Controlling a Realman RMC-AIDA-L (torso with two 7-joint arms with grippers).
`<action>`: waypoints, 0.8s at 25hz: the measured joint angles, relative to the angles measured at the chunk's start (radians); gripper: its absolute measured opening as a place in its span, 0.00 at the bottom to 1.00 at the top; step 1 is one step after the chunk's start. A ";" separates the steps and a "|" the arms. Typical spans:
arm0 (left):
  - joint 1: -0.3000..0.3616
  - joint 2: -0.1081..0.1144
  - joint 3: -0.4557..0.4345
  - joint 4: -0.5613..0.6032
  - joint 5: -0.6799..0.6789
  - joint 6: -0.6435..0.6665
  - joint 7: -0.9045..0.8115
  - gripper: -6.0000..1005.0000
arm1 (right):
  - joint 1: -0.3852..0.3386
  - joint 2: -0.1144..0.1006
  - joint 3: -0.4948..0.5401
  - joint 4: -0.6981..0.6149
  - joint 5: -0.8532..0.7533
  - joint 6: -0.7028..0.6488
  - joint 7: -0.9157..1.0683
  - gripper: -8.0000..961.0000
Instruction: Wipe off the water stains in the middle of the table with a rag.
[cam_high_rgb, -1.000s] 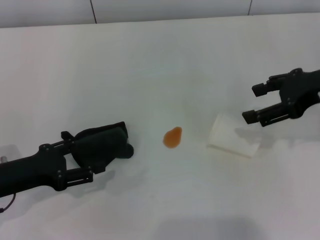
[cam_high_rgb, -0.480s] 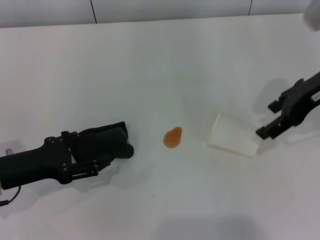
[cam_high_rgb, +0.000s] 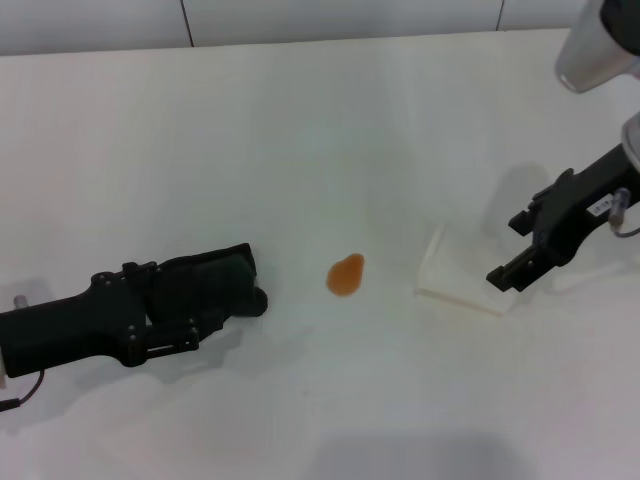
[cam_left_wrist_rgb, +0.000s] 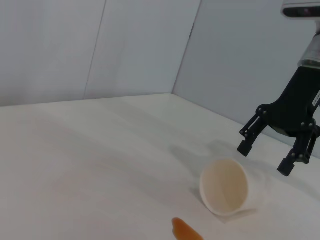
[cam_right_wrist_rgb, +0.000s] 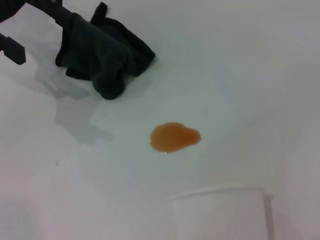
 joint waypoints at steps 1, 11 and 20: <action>0.000 0.000 0.000 0.000 0.000 0.000 0.000 0.80 | -0.001 0.000 -0.008 0.000 0.001 0.007 0.002 0.90; 0.000 0.000 0.000 0.000 0.000 0.002 0.002 0.80 | -0.009 0.002 -0.091 0.036 0.004 0.091 0.030 0.89; 0.000 0.000 0.000 0.000 0.000 0.002 -0.001 0.79 | -0.012 0.003 -0.116 0.089 0.008 0.139 0.031 0.89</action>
